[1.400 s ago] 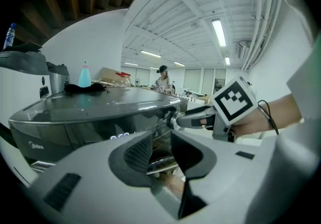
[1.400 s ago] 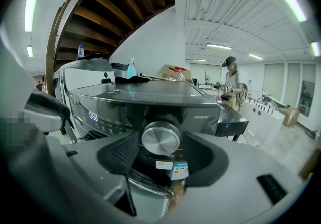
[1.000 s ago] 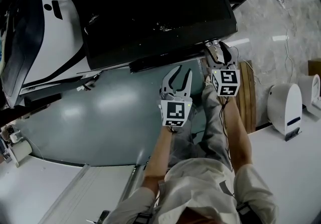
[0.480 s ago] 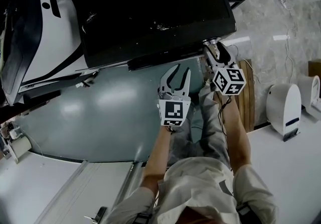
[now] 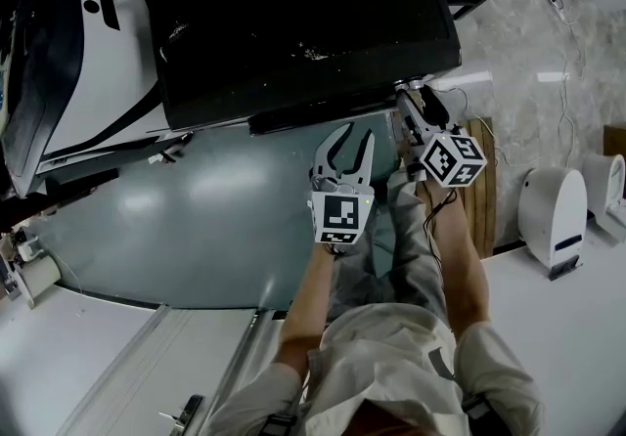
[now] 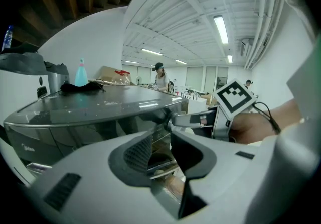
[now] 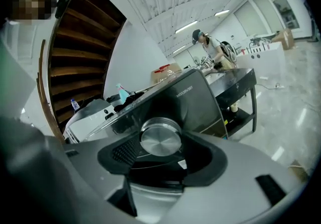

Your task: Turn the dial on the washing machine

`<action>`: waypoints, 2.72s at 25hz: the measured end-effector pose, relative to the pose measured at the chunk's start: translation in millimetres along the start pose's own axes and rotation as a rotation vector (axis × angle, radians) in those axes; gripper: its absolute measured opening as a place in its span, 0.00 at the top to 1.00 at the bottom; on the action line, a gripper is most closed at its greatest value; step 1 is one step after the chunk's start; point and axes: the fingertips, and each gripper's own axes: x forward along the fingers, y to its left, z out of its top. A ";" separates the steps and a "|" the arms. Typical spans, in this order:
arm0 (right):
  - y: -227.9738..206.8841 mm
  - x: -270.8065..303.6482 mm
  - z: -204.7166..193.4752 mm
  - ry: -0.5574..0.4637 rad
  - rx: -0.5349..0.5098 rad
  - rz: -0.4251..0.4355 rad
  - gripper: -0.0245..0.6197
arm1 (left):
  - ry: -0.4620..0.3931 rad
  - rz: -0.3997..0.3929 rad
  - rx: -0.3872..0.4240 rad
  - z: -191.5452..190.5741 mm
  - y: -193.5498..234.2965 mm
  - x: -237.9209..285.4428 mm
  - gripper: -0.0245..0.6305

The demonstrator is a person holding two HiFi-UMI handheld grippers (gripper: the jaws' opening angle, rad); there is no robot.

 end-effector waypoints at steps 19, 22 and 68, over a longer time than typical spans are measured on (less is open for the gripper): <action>-6.2 0.3 -0.7 -0.081 0.369 0.114 0.56 | 0.012 -0.018 0.010 -3.4 -9.4 3.1 0.78; -6.5 -0.3 -1.4 -0.091 0.423 0.121 0.56 | 0.012 -0.021 0.012 -3.3 -9.9 2.5 0.78; 3.0 -7.3 5.3 -0.038 -0.262 -0.083 0.47 | 0.038 -0.034 0.045 -12.3 -21.4 0.6 0.78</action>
